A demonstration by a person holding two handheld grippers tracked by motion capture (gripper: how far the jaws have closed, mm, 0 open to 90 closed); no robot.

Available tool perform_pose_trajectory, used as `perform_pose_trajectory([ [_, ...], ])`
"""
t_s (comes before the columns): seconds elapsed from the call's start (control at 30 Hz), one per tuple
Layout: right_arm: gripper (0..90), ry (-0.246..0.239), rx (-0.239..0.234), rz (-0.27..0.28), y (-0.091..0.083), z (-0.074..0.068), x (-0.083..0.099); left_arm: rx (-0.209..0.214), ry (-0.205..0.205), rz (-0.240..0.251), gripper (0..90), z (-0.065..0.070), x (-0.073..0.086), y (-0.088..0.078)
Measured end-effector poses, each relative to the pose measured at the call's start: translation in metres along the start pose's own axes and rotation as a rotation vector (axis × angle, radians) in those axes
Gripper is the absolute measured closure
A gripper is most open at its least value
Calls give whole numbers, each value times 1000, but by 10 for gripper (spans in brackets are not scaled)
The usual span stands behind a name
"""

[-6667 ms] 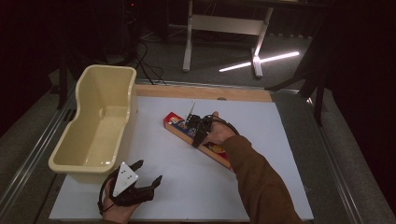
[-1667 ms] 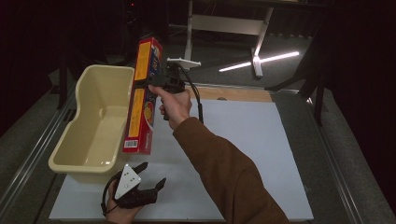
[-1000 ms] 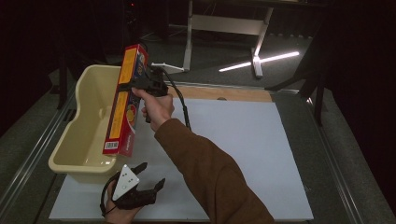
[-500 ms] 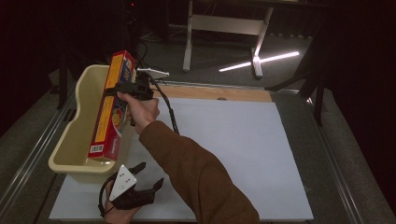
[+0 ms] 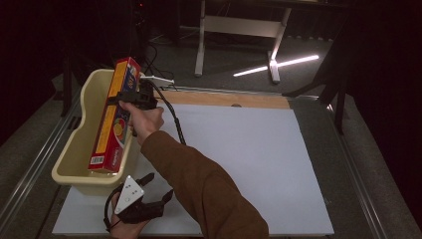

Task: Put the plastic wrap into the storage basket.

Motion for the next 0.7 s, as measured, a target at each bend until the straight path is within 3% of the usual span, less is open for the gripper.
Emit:
perform_pose_trajectory([
  [0.2,397,-4,35,-22,8,4,5,1,1,-4,208,0,0,0],
  [0.43,394,35,60,-59,21,12,13,-2,-3,2,208,-1,0,-1],
  [0.7,387,59,89,-75,22,15,13,-7,-3,4,209,-2,0,-1],
])
Point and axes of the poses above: each handheld gripper's, and its own axes: y roughly forward along the jaws, x roughly out of its underside, z roughly to its right, the point moved 6 cm from there along y, roughly forward along the jaws, and after that the axes turned 5 degrees about x, right-handed, at the moved point
